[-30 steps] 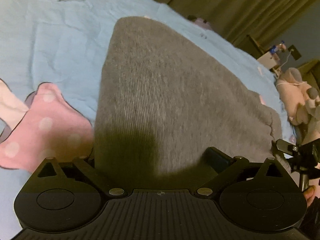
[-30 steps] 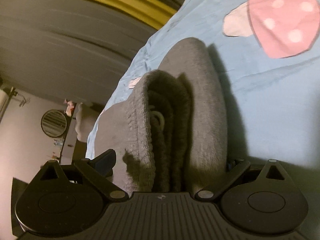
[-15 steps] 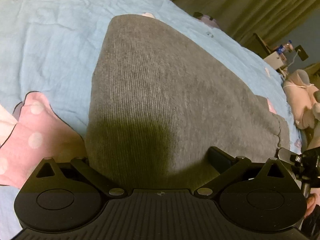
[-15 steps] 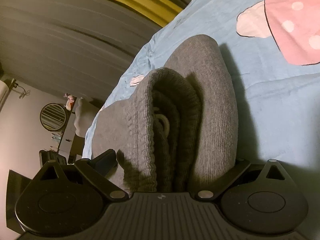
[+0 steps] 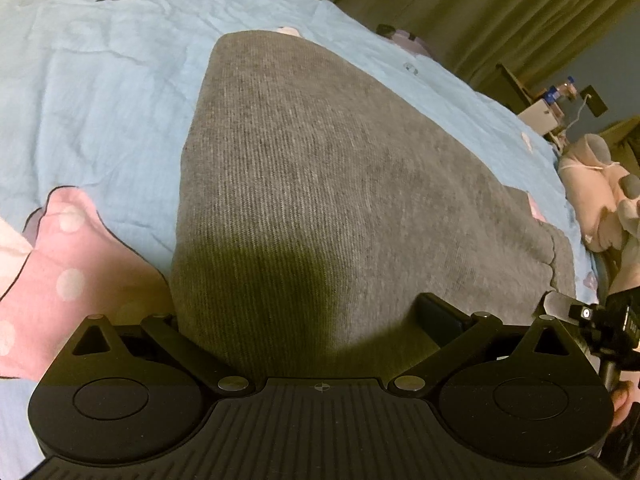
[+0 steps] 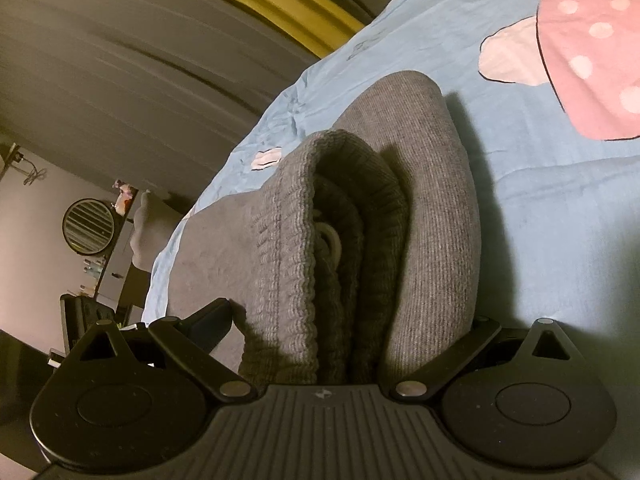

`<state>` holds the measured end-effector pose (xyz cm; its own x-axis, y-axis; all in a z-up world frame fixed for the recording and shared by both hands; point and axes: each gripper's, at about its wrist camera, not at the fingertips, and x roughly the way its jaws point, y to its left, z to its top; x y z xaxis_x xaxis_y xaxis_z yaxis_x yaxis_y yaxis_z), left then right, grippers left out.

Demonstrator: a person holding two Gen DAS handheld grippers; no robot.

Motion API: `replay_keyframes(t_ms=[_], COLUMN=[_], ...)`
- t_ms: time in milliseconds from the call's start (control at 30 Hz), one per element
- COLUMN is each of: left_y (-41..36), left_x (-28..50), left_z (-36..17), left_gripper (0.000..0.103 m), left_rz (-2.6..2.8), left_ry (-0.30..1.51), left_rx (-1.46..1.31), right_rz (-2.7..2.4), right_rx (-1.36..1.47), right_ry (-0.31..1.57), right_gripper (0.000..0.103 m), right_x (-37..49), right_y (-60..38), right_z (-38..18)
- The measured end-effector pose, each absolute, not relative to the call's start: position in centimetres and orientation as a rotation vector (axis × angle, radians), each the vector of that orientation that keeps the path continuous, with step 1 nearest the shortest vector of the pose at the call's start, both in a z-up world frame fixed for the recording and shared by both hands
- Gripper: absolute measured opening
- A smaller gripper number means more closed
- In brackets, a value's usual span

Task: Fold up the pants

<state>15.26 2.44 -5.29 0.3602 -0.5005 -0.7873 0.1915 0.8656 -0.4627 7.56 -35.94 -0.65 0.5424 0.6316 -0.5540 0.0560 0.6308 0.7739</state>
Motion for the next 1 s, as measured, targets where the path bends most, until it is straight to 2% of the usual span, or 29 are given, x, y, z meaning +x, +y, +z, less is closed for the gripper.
replay_keyframes(t_ms=[267,400,500,533,600,633,733,767,833,933,1000], left_y=[2.6,2.9,3.0,3.2,3.5,3.7,4.1,4.1,3.9,3.4,3.1], left_x=[15.7,15.9,15.8,15.8,15.8,15.8,16.0,16.0,15.9,15.5,15.1], left_z=[-5.2,-5.2,-5.2,-5.2,-5.1,-5.0,-5.0,-4.9,-4.6,-4.0,-3.4], left_gripper=[0.103,0.103,0.103,0.103,0.098,0.091,0.077,0.07,0.061,0.052,0.046], left_rz=[-0.46,-0.467,-0.464,-0.466,-0.463,-0.463,-0.475,-0.477,-0.486,-0.489,-0.491], left_ry=[1.136,1.136,1.137,1.133,1.122,1.116,1.111,1.109,1.093,1.07,1.047], left_rx=[-0.322,-0.335,-0.346,-0.355,-0.367,-0.37,-0.394,-0.392,-0.371,-0.334,-0.313], right_rz=[0.365,0.33,0.338,0.339,0.361,0.367,0.363,0.351,0.307,0.278,0.27], right_rx=[0.794,0.795,0.81,0.822,0.845,0.838,0.754,0.704,0.59,0.578,0.561], right_ry=[0.949,0.936,0.936,0.939,0.939,0.94,0.938,0.934,0.931,0.91,0.887], right_gripper=[0.097,0.075,0.075,0.078,0.088,0.092,0.093,0.091,0.078,0.067,0.064], right_x=[7.4,7.0,7.1,7.3,7.6,7.7,7.9,7.8,7.5,7.0,6.5], right_y=[-35.2,-35.5,-35.8,-35.9,-36.0,-35.7,-34.7,-34.2,-33.0,-32.6,-32.2], right_z=[0.0,0.1,-0.2,-0.3,-0.5,-0.4,0.1,0.5,1.3,2.2,3.0])
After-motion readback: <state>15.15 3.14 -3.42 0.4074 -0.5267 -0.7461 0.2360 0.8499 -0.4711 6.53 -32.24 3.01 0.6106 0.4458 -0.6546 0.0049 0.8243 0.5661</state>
